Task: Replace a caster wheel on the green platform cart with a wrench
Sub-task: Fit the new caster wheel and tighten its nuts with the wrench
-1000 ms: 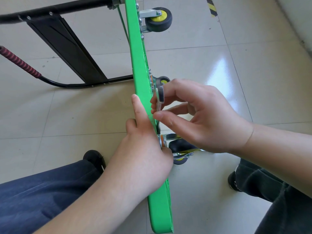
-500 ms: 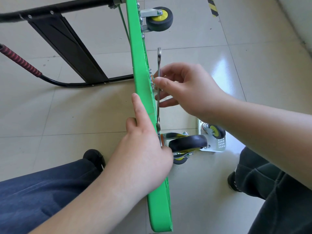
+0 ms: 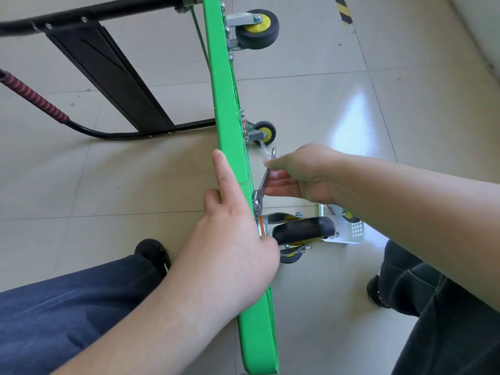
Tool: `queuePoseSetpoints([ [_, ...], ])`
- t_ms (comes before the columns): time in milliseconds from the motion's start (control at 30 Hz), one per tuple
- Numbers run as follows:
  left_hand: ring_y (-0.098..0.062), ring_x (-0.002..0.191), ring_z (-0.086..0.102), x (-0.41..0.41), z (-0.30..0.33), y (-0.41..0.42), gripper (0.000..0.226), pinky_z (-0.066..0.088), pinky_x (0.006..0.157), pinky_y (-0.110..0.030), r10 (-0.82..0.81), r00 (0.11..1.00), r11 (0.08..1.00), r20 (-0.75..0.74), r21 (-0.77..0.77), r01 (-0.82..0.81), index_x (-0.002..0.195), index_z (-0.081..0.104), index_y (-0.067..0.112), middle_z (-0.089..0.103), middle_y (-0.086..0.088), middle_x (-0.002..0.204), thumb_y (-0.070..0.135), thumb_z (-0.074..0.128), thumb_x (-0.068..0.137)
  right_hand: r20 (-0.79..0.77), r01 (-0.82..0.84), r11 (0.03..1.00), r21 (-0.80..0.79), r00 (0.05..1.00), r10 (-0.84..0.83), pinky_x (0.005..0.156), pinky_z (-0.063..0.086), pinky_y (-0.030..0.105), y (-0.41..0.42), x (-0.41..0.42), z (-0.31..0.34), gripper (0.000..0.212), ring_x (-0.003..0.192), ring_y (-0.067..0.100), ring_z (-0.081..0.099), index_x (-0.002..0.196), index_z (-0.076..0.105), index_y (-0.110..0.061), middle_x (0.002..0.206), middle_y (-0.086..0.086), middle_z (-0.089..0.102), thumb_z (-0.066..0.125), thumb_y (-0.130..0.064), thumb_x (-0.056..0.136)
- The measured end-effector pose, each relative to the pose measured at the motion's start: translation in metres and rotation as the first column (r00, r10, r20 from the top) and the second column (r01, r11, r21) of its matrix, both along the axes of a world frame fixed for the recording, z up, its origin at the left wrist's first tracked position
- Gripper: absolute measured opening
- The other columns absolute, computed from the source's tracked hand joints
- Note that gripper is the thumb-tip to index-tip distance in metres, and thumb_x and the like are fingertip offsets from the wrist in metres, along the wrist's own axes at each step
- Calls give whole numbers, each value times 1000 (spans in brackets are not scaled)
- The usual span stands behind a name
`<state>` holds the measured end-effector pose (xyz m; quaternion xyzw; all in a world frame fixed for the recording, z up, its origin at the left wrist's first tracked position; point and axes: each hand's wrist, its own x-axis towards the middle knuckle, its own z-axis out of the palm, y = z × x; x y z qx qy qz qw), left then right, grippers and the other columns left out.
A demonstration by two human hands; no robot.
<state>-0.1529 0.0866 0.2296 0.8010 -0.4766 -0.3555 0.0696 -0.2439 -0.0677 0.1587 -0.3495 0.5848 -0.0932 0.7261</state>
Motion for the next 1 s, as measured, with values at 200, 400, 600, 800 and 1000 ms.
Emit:
queuePoseSetpoints([
  [200,-21,80,62,-1,1,0,121,42,60,-32,4,1000,1000,5,5,-4,145,-48,35,20,8,159,30,61,93,23,65,993,-96,998,-63,64,65,37,0,-3,5,15,58,25,73,107,61,5,68,14,71,61,-8,102],
  [400,-23,81,63,-1,2,1,122,45,62,-35,4,1000,1000,9,4,-4,145,-49,34,19,7,160,30,61,93,138,123,843,-523,989,-58,69,64,35,-5,-8,28,17,65,18,73,107,64,2,84,13,66,64,-14,101],
  [600,-27,93,65,-2,2,0,123,53,75,-41,10,1000,1000,-5,-12,-10,147,-47,34,24,6,155,29,63,91,142,-14,502,-865,952,271,77,65,39,12,-16,60,13,86,31,74,113,64,-9,98,2,64,64,-11,100],
  [800,-26,93,68,0,1,0,122,58,76,-47,15,999,999,-34,-49,-17,148,-44,37,25,5,152,29,63,90,29,-106,332,-937,926,377,74,62,47,30,-26,64,20,84,26,73,116,64,-2,100,7,68,66,-13,100],
  [1000,-25,90,69,1,0,1,122,59,74,-48,21,998,997,-54,-71,-25,146,-44,41,27,4,149,33,64,90,-11,-142,301,-943,917,399,73,63,45,41,-26,64,14,87,21,71,110,63,-17,92,-12,63,68,-17,97],
])
